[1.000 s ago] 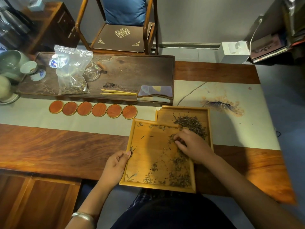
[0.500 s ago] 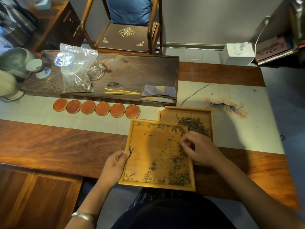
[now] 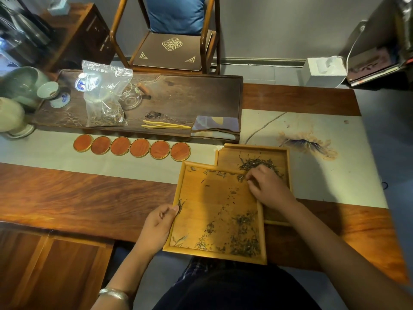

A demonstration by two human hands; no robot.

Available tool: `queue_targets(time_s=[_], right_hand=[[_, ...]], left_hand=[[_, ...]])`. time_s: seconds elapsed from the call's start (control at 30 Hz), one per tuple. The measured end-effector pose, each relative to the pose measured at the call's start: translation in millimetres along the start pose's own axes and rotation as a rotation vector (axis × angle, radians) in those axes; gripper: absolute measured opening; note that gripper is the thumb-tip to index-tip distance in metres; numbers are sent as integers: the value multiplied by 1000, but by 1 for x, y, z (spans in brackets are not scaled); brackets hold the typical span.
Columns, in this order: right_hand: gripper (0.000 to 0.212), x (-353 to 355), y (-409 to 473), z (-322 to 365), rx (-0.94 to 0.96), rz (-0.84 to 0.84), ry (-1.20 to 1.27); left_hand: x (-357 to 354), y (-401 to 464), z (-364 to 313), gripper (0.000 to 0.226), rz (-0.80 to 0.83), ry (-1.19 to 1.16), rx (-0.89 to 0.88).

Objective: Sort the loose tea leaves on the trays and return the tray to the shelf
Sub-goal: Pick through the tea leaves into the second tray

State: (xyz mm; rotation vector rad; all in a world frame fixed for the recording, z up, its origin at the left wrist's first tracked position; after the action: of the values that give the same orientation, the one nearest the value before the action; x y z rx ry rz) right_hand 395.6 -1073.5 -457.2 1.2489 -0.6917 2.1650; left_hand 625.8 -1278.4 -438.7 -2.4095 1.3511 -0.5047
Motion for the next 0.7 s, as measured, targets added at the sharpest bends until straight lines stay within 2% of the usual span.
queue_targets(time_s=[0.17,0.3,0.43,0.53,0.7], right_hand=[[17,2,4,-15,-81,-12,49],[16,5,-5,-26,-105,-115,85],[28,4,-9,-33,-227,-186,71],[33,-2,-10,-31,-286,-154,62],[26,-21,-12,-15,-164,0,39]], left_hand=[[5,-3,3,28,-24,-9,28],[10,-1,7,31,-74,-3,43],[13,2,6,33,-109,28,12],[16,5,6,33,-119,30,11],[20,9,7,35,-122,30,11]])
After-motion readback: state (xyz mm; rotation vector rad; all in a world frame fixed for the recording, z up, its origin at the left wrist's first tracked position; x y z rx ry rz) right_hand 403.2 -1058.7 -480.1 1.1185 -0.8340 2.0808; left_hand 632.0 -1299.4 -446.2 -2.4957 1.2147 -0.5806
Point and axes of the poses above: each hand's wrist, its own y-axis towards the middle knuckle, its own x-axis out of the back of the hand, z = x × y, the point moved 1 cm from there along y, towards the middle knuckle, and after that the axes turned 5 degrees about -y, right-handed, at the moved point
